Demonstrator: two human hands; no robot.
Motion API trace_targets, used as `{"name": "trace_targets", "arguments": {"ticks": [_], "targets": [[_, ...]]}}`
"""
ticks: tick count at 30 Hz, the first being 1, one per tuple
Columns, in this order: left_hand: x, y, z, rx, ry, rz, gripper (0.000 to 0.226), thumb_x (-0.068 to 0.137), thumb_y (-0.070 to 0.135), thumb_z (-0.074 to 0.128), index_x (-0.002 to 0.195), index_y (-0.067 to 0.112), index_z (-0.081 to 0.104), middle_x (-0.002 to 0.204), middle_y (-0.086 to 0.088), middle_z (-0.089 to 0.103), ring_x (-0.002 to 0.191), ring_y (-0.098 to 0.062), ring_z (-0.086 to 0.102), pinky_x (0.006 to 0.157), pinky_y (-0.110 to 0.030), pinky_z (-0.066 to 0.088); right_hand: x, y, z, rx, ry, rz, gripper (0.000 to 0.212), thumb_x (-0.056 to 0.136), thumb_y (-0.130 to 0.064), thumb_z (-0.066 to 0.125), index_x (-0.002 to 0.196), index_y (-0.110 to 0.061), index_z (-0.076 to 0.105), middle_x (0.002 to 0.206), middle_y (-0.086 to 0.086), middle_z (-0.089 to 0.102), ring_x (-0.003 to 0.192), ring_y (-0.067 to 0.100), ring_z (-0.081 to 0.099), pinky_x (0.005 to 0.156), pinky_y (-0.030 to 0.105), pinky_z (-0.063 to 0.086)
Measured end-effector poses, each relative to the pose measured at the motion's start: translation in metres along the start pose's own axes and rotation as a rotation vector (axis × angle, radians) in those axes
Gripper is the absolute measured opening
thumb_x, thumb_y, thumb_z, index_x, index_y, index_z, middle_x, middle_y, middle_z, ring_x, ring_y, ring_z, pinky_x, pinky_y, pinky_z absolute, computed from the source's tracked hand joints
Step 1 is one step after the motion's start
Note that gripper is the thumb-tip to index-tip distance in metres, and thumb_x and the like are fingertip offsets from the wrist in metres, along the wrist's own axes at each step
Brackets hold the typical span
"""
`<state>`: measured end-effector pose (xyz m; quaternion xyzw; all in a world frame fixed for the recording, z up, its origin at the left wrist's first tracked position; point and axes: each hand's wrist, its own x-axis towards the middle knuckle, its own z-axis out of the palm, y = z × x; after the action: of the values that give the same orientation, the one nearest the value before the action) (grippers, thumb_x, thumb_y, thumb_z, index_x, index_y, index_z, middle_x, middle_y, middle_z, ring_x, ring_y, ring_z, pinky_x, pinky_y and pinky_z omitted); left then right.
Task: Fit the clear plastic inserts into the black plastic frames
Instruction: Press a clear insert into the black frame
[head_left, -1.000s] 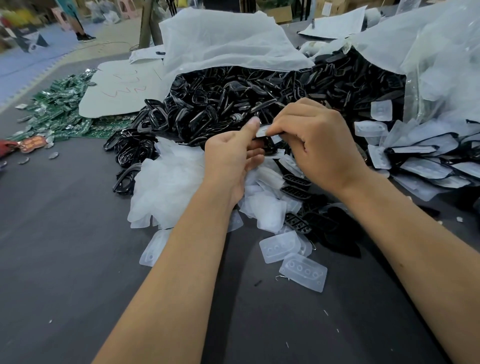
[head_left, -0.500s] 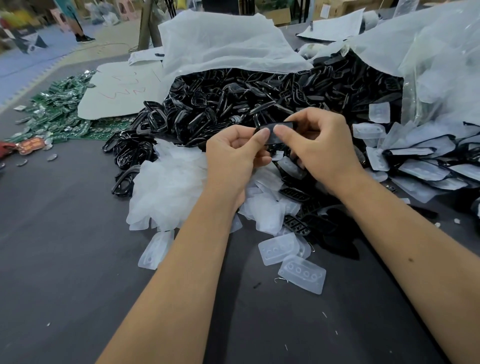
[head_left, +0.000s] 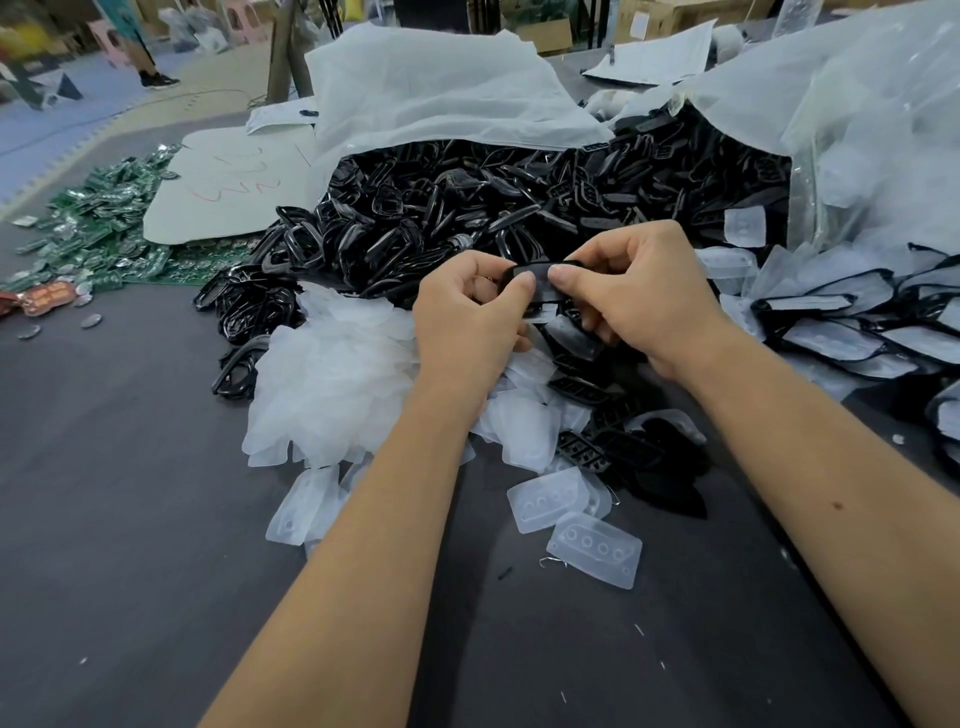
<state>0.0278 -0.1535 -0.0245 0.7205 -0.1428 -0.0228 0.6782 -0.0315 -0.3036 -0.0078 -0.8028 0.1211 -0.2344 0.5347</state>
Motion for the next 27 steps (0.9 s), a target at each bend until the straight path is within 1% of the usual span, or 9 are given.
{"name": "trace_targets", "arguments": {"ticks": [4, 12, 16, 18, 20, 22, 24, 25, 27], "targets": [[-0.001, 0.001, -0.001, 0.003, -0.015, 0.013, 0.017, 0.093, 0.017, 0.079, 0.088, 0.005, 0.067, 0.081, -0.027, 0.07, 0.049, -0.014, 0.064, 0.045, -0.023, 0.049, 0.001, 0.001, -0.001, 0.024, -0.039, 0.0, 0.016, 0.086, -0.02, 0.085, 0.074, -0.015, 0.076, 0.051, 0.003, 0.065, 0.039, 0.015, 0.055, 0.037, 0.021, 0.04], [0.002, 0.002, -0.002, 0.0, -0.031, 0.003, 0.019, 0.093, 0.011, 0.077, 0.079, 0.013, 0.064, 0.081, -0.027, 0.07, 0.046, -0.009, 0.056, 0.042, -0.02, 0.043, -0.001, 0.0, 0.0, 0.046, -0.023, 0.039, 0.017, 0.086, -0.013, 0.084, 0.075, -0.008, 0.073, 0.05, -0.001, 0.063, 0.039, 0.013, 0.054, 0.036, 0.02, 0.038], [0.003, 0.003, -0.002, -0.064, -0.043, -0.044, 0.027, 0.094, 0.008, 0.075, 0.072, 0.016, 0.061, 0.068, -0.014, 0.061, 0.046, -0.013, 0.05, 0.04, -0.018, 0.038, 0.001, -0.003, -0.003, 0.022, -0.067, 0.049, 0.016, 0.088, -0.013, 0.082, 0.075, -0.009, 0.073, 0.049, -0.002, 0.062, 0.039, 0.012, 0.055, 0.036, 0.021, 0.039], [0.002, 0.005, 0.0, -0.046, -0.037, -0.027, 0.027, 0.094, 0.009, 0.075, 0.072, 0.015, 0.06, 0.07, -0.015, 0.057, 0.051, -0.018, 0.048, 0.04, -0.018, 0.038, 0.003, -0.005, -0.008, -0.045, -0.109, 0.028, 0.014, 0.09, -0.016, 0.08, 0.078, -0.015, 0.075, 0.055, 0.001, 0.065, 0.044, 0.015, 0.059, 0.039, 0.024, 0.044], [0.002, 0.007, 0.003, -0.003, -0.02, 0.022, 0.027, 0.094, 0.01, 0.076, 0.073, 0.013, 0.06, 0.069, -0.016, 0.052, 0.055, -0.024, 0.048, 0.041, -0.018, 0.039, 0.004, -0.008, -0.015, -0.094, -0.167, -0.007, 0.004, 0.09, -0.022, 0.081, 0.089, -0.021, 0.077, 0.061, 0.002, 0.067, 0.05, 0.018, 0.062, 0.044, 0.027, 0.047], [0.004, 0.012, 0.007, 0.033, -0.018, 0.07, 0.027, 0.093, 0.011, 0.078, 0.073, 0.013, 0.06, 0.067, -0.016, 0.05, 0.058, -0.027, 0.048, 0.046, -0.026, 0.04, 0.006, -0.013, -0.027, -0.163, -0.237, -0.062, 0.018, 0.086, -0.03, 0.085, 0.102, -0.029, 0.077, 0.064, 0.0, 0.066, 0.053, 0.016, 0.063, 0.047, 0.028, 0.049], [0.006, 0.019, 0.013, 0.049, -0.03, 0.088, 0.026, 0.093, 0.013, 0.078, 0.074, 0.014, 0.06, 0.068, -0.017, 0.054, 0.06, -0.027, 0.048, 0.053, -0.032, 0.038, 0.01, -0.022, -0.045, -0.312, -0.315, -0.134, 0.033, 0.079, -0.034, 0.09, 0.108, -0.036, 0.075, 0.068, -0.002, 0.068, 0.054, 0.008, 0.061, 0.055, 0.029, 0.051], [0.007, 0.021, 0.016, 0.052, -0.035, 0.085, 0.026, 0.093, 0.015, 0.078, 0.073, 0.015, 0.061, 0.067, -0.017, 0.056, 0.058, -0.025, 0.049, 0.053, -0.031, 0.038, 0.012, -0.028, -0.052, -0.402, -0.341, -0.162, 0.037, 0.076, -0.033, 0.091, 0.109, -0.037, 0.075, 0.069, -0.004, 0.069, 0.054, 0.003, 0.059, 0.059, 0.027, 0.051], [0.006, 0.022, 0.026, 0.054, -0.066, 0.053, 0.027, 0.092, 0.017, 0.079, 0.073, 0.017, 0.061, 0.064, -0.01, 0.061, 0.052, -0.016, 0.05, 0.052, -0.026, 0.039, 0.014, -0.037, -0.069, -0.573, -0.323, -0.176, 0.038, 0.075, -0.026, 0.092, 0.108, -0.037, 0.076, 0.07, -0.008, 0.07, 0.056, -0.002, 0.059, 0.063, 0.022, 0.047]]}}
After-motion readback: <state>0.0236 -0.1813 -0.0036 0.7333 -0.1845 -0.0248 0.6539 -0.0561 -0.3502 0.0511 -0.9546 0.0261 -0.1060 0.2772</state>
